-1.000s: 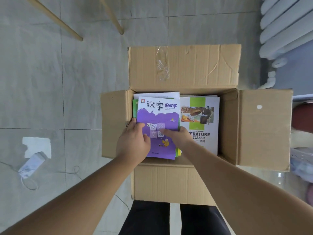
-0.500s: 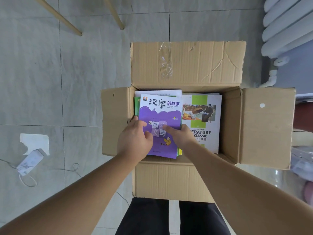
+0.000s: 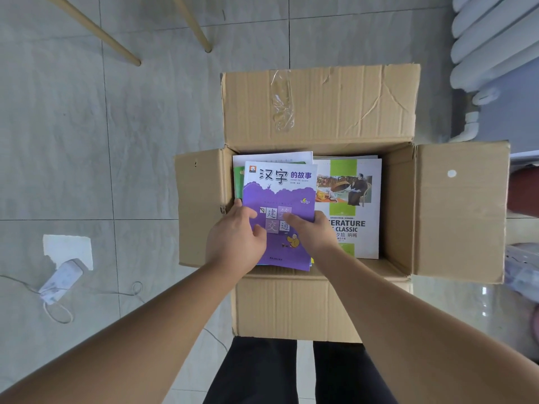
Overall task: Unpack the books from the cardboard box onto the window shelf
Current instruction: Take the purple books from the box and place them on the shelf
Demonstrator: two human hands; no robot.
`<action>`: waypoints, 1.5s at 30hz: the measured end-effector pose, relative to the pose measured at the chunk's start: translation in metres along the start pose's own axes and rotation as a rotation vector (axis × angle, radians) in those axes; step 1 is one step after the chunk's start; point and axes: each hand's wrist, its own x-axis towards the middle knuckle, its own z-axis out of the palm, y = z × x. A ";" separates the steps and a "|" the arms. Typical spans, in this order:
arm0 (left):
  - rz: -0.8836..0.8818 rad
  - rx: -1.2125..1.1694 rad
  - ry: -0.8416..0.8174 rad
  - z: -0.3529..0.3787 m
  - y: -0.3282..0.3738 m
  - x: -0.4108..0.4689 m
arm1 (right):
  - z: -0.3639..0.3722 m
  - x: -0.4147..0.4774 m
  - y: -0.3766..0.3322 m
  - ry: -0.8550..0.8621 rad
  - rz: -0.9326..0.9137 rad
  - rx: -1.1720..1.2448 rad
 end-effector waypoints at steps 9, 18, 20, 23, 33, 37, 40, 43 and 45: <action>0.026 -0.023 0.003 0.000 -0.008 0.000 | -0.007 0.012 -0.003 -0.093 0.083 0.083; 0.009 -0.050 0.025 -0.001 -0.007 0.000 | -0.010 0.026 -0.012 -0.131 0.141 0.066; 0.008 -0.051 0.034 -0.001 -0.005 0.000 | -0.012 0.028 -0.010 -0.149 0.145 0.092; -0.008 -0.071 0.047 -0.005 -0.003 0.000 | -0.014 0.027 -0.011 -0.163 0.126 0.090; -0.106 -0.170 0.076 -0.003 0.002 0.002 | -0.024 0.015 -0.005 -0.277 -0.030 0.328; -0.172 -0.246 0.025 0.005 0.016 0.011 | -0.055 0.003 -0.001 -0.329 -0.074 0.382; -0.231 -0.563 -0.177 0.004 0.026 0.019 | -0.087 -0.010 0.000 -0.451 -0.111 0.400; -0.162 -0.923 -0.400 -0.004 0.038 0.017 | -0.111 -0.032 -0.005 -0.518 -0.125 0.441; -0.084 -1.075 -0.413 -0.012 0.052 0.009 | -0.120 -0.050 -0.013 -0.529 -0.187 0.442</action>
